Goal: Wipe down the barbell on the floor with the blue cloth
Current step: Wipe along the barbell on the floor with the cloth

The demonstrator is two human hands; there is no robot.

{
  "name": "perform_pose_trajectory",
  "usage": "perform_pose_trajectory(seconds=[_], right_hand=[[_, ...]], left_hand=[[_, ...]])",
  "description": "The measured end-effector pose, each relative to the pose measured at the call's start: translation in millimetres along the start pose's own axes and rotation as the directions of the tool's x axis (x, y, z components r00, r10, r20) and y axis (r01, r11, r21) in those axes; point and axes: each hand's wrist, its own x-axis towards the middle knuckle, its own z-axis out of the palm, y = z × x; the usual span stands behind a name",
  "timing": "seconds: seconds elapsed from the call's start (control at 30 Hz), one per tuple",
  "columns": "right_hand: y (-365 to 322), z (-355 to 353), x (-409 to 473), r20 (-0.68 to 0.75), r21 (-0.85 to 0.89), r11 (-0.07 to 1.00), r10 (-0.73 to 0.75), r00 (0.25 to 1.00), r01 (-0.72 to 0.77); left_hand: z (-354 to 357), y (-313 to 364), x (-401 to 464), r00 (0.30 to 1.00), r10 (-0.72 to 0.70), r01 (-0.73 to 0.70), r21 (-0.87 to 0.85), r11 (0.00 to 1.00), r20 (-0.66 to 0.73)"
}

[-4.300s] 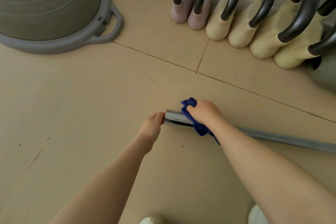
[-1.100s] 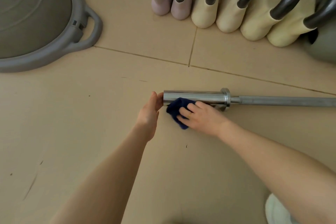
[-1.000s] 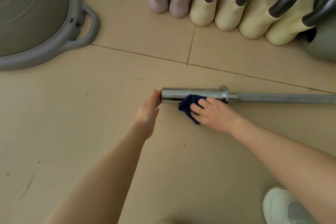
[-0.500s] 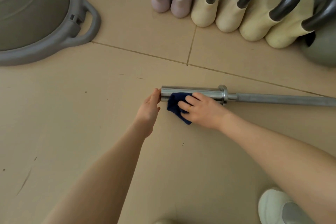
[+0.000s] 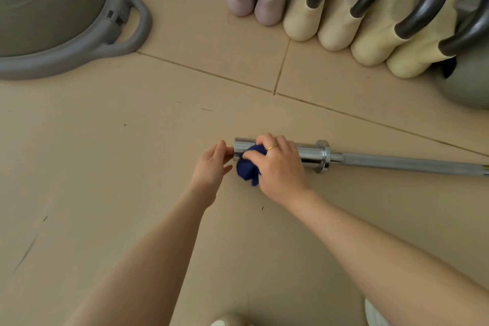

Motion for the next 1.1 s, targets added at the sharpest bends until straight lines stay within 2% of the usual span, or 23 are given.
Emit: perform_pose_trajectory(seconds=[0.03,0.07,0.17,0.23,0.3,0.37,0.43,0.5,0.63,0.7,0.77,0.83,0.87,0.9,0.93,1.0,1.03,1.07,1.1], right_hand=[[-6,2,1,-0.002,0.077,0.991,0.106,0.994,-0.106],[-10,3,-1,0.016,0.101,0.984,0.147,0.989,-0.148],[-6,6,-10,0.065,0.104,0.983,0.144,0.987,-0.151],[2,3,-16,0.05,0.153,0.96,0.23,0.972,-0.236],[10,0,-17,0.008,0.211,0.887,0.418,0.908,-0.41],[20,-5,-15,-0.008,0.251,0.776,0.6,0.8,-0.579],[31,-11,-10,-0.013,0.277,0.683,0.706,0.708,-0.676],[36,-13,-9,-0.01,0.201,0.694,0.707,0.707,-0.691],[17,-6,-3,0.11,0.102,0.796,0.587,0.802,-0.596],[2,-5,2,0.165,0.095,0.868,0.468,0.868,-0.487],[-7,-6,7,0.179,0.092,0.946,0.291,0.94,-0.31],[-3,-7,10,0.22,0.055,0.982,0.162,0.962,-0.178],[2,-7,11,0.243,0.029,0.983,0.169,0.955,-0.182],[9,-6,12,0.269,-0.009,0.97,0.236,0.934,-0.243],[15,-7,12,0.29,-0.049,0.934,0.353,0.89,-0.355],[21,-7,13,0.334,-0.115,0.809,0.579,0.744,-0.577],[17,-7,14,0.357,-0.127,0.783,0.609,0.709,-0.609],[9,-4,15,0.374,-0.11,0.801,0.582,0.722,-0.588],[-2,-1,16,0.377,-0.048,0.842,0.514,0.77,-0.538]], left_hand=[[-1,-2,-1,1.0,-0.005,0.006,-0.023,1.0,0.005],[-1,-2,-2,1.0,-0.008,0.008,-0.037,0.999,0.006],[2,-3,-3,0.999,-0.009,0.009,0.011,1.0,-0.041],[4,-3,-4,0.997,0.004,0.001,0.066,0.998,-0.081],[5,-3,-4,0.997,0.02,-0.012,0.1,0.995,-0.08],[4,0,-5,0.998,0.004,0.004,0.124,0.992,-0.066],[5,4,-5,0.998,-0.028,0.036,0.136,0.99,-0.064],[7,6,-5,0.995,-0.026,0.039,0.143,0.989,-0.092],[12,11,-7,0.991,0.032,-0.005,0.199,0.98,-0.133],[9,11,-8,0.992,0.042,-0.014,0.227,0.974,-0.117],[3,8,-13,0.996,0.048,-0.027,0.243,0.97,-0.081],[-3,1,-18,0.998,0.039,-0.027,0.233,0.972,-0.047],[-5,-2,-20,0.999,0.03,-0.022,0.224,0.974,-0.035],[-7,-5,-21,0.999,0.019,-0.013,0.216,0.976,-0.027],[-8,-8,-21,1.0,0.004,0.001,0.221,0.975,-0.024],[-10,-10,-19,0.999,-0.018,0.025,0.258,0.966,-0.032],[-10,-9,-19,0.999,-0.021,0.03,0.289,0.957,-0.034],[-10,-8,-19,0.999,-0.014,0.023,0.315,0.949,-0.032],[-9,-6,-19,1.0,-0.005,0.013,0.32,0.947,-0.025]])
